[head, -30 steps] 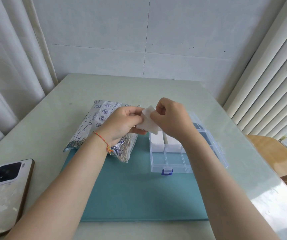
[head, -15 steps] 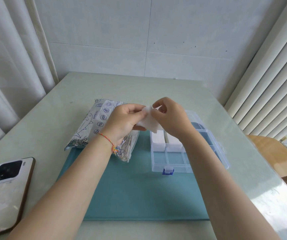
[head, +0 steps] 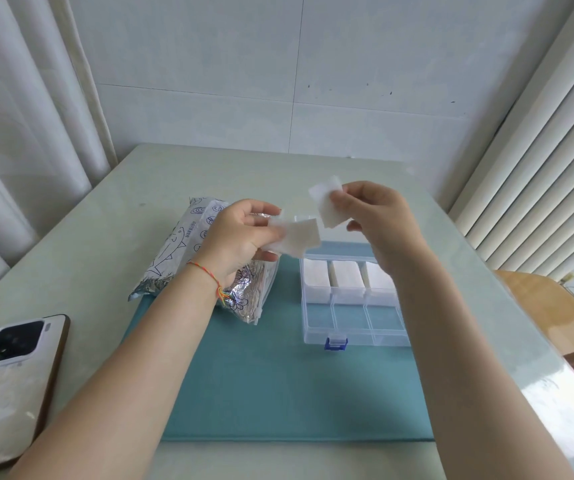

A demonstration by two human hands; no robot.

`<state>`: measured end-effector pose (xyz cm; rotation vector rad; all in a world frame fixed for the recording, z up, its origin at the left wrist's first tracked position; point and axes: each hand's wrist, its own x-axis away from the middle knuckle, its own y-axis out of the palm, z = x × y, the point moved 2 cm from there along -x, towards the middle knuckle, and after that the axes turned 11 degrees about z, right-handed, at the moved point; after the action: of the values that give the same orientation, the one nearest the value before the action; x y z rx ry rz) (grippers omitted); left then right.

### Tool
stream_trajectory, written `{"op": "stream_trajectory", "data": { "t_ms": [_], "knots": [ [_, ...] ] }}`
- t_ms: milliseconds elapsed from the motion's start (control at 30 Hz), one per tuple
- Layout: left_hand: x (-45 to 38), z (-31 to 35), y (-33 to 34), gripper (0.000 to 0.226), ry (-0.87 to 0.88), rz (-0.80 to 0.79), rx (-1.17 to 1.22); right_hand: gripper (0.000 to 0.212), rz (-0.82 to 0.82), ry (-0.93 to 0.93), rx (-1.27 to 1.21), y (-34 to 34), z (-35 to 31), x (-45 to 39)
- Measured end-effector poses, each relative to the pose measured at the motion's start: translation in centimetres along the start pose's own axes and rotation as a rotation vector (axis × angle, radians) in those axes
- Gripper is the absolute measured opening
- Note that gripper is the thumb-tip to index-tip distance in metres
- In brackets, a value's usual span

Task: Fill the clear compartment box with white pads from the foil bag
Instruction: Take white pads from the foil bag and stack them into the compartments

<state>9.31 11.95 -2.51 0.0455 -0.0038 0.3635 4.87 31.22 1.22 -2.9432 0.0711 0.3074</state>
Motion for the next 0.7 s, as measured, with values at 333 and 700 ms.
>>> {"op": "stream_trajectory", "data": {
  "t_ms": [333, 700],
  "knots": [
    [0.3, 0.0, 0.3, 0.019, -0.086, -0.071, 0.041, 0.010, -0.270, -0.220, 0.450, 3.1, -0.5, 2.1],
    [0.1, -0.2, 0.2, 0.015, -0.204, -0.101, 0.150, 0.012, -0.159, -0.395, 0.538, 3.4, -0.1, 1.7]
  ]
}}
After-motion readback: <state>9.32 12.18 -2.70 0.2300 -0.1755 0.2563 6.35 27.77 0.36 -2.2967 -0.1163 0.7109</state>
